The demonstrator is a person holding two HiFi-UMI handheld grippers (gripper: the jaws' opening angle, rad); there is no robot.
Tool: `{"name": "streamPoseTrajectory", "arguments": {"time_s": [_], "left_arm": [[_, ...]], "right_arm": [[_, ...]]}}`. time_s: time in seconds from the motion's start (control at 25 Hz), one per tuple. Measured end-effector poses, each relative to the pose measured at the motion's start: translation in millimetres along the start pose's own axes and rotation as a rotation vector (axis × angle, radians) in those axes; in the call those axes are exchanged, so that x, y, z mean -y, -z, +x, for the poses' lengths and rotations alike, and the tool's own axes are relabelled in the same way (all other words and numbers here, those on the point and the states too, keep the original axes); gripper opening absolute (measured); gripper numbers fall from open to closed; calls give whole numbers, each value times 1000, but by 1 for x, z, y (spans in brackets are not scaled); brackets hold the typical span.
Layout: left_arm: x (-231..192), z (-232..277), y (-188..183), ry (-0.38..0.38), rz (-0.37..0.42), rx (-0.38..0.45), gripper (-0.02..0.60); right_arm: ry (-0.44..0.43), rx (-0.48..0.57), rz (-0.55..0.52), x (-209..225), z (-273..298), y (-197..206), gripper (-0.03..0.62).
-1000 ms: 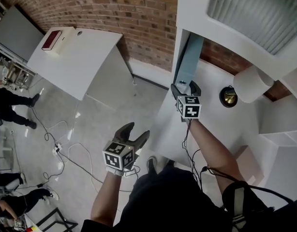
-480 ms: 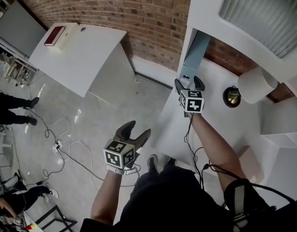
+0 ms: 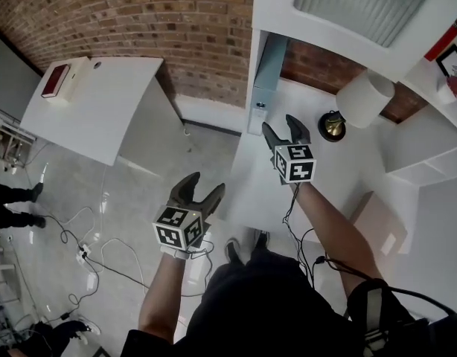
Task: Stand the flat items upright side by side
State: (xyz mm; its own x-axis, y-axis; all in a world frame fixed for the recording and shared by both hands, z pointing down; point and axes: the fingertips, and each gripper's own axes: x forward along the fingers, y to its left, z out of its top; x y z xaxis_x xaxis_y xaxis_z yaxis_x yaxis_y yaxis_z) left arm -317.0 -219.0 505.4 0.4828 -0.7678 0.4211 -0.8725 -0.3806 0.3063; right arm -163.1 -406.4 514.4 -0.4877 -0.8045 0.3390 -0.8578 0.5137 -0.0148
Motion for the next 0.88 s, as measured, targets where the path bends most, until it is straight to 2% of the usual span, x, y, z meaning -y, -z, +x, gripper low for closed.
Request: {"name": "streamPoseTrajectory", "arguments": {"time_s": [0.12,0.2,0.4,0.6,0.88], "left_arm": [[12,1,-6,38,49,30,303],[23,2,-9,63,75,49,265],[64,18,1,158,97,60,250],[144,34,18,312,133,10,250],[273,61,44,480,208,-54,250]], "right_arm": [[24,37,-13,-5,-42,-9,245],[43,59,-35,-10,-71,-13,218],[122,64,-26,-4,-144,7,196],[274,24,47,39,-235,50,183],[479,45,182,125,-368,105,178]]}}
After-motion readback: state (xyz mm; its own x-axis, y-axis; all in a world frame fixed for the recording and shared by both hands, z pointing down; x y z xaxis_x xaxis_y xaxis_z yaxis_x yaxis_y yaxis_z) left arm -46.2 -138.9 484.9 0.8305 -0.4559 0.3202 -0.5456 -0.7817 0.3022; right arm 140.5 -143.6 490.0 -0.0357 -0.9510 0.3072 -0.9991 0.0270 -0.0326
